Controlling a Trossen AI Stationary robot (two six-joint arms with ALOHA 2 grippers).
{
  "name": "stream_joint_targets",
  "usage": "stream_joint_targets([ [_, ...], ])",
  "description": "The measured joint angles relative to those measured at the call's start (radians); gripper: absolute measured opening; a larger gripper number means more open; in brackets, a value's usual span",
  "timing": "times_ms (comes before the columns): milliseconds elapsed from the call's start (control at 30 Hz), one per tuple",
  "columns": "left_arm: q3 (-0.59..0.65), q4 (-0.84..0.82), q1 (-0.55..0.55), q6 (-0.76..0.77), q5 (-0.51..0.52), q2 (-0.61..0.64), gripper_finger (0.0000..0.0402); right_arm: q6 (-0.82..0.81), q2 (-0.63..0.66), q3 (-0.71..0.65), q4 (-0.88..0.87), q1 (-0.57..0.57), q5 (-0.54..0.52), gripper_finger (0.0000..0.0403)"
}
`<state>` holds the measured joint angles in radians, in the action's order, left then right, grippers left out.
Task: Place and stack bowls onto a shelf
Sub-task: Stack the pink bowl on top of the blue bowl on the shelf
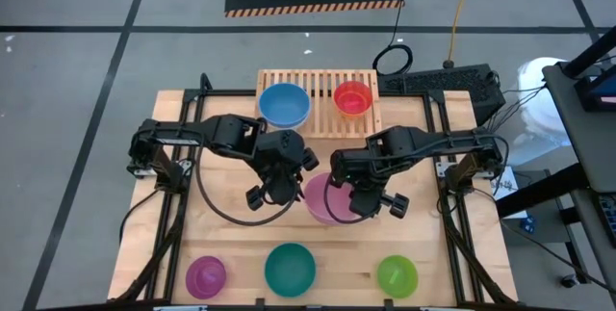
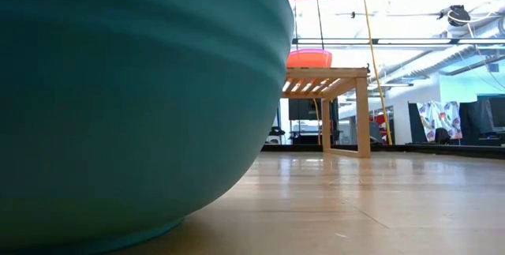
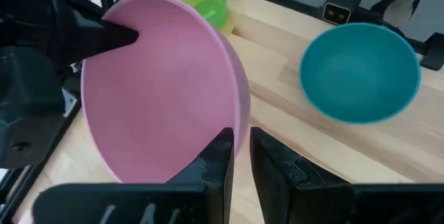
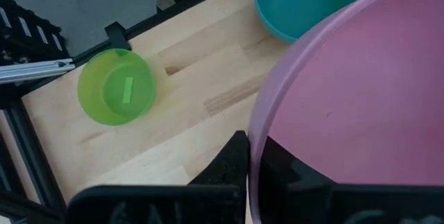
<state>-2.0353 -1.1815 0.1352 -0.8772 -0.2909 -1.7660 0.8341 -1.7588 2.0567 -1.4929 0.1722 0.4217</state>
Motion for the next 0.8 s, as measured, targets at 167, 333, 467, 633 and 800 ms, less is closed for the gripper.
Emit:
stream_joint_targets([
  [167, 0.06, 0.028, 0.0, 0.007, 0.0, 0.0, 0.0056, -0.002, 0.0, 0.0, -0.008, 0.0, 0.002, 0.0],
  [333, 0.068, 0.052, 0.0, 0.008, 0.003, 0.002, 0.0056, -0.003, 0.0, 0.0, -0.023, 0.0, 0.002, 0.0],
  [467, 0.068, 0.063, 0.0, -0.004, 0.003, 0.0, 0.0056, -0.003, 0.0, 0.0, -0.023, 0.0, 0.014, 0.0],
  [633, 0.068, 0.065, 0.0, -0.007, 0.003, 0.0, 0.0056, 0.026, 0.0, 0.0, -0.022, 0.0, 0.081, 0.0],
  [800, 0.068, 0.06, 0.0, -0.026, 0.0, 0.0, 0.0056, 0.067, 0.0, 0.0, -0.022, 0.0, 0.079, 0.0],
])
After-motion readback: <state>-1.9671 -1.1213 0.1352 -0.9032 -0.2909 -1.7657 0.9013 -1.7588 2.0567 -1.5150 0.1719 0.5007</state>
